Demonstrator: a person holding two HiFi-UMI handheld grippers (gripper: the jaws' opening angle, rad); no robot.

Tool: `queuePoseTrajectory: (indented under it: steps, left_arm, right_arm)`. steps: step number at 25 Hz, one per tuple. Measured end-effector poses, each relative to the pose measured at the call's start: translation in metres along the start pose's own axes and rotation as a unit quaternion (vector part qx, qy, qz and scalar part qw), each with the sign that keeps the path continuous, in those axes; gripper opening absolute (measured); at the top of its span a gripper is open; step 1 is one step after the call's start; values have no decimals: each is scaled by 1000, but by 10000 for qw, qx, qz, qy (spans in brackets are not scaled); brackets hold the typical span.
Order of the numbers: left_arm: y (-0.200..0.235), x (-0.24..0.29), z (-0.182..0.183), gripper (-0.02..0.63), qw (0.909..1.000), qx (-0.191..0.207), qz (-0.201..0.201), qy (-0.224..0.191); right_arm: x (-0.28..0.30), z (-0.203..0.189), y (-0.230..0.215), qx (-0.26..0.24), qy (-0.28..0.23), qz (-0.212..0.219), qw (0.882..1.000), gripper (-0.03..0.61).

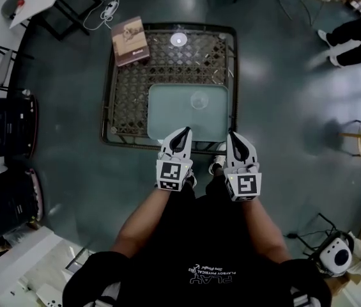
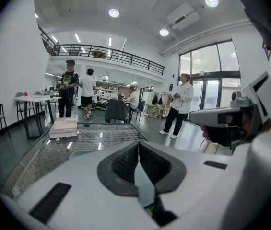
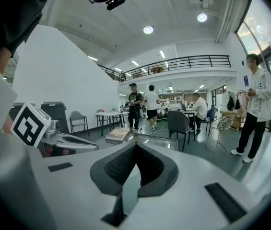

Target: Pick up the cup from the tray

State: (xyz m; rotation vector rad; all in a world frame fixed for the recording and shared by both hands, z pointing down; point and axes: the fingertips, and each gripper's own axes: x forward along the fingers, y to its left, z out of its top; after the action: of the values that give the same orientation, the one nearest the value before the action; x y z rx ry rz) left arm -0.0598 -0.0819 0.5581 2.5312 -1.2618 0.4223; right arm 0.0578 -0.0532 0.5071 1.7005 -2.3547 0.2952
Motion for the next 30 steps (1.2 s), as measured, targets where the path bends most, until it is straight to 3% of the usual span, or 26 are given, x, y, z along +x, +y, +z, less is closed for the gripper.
queuePoseTrajectory:
  steps: [4, 13, 16, 30]
  left_arm:
    - [5, 28, -16, 27, 9993, 150, 183, 275]
    - [12, 77, -54, 286, 9963, -132, 554, 649]
    - [17, 93, -61, 333, 9954, -44, 630, 723]
    - [27, 147, -81, 354, 9929, 121, 689, 966]
  right_arm:
    - [21, -7, -10, 39, 133, 193, 9997, -5]
    - [41, -24, -34, 118, 359, 336, 9987, -5]
    - [45, -30, -37, 169, 426, 385, 9982, -5]
    - [53, -43, -31, 286, 516, 705, 9958, -5]
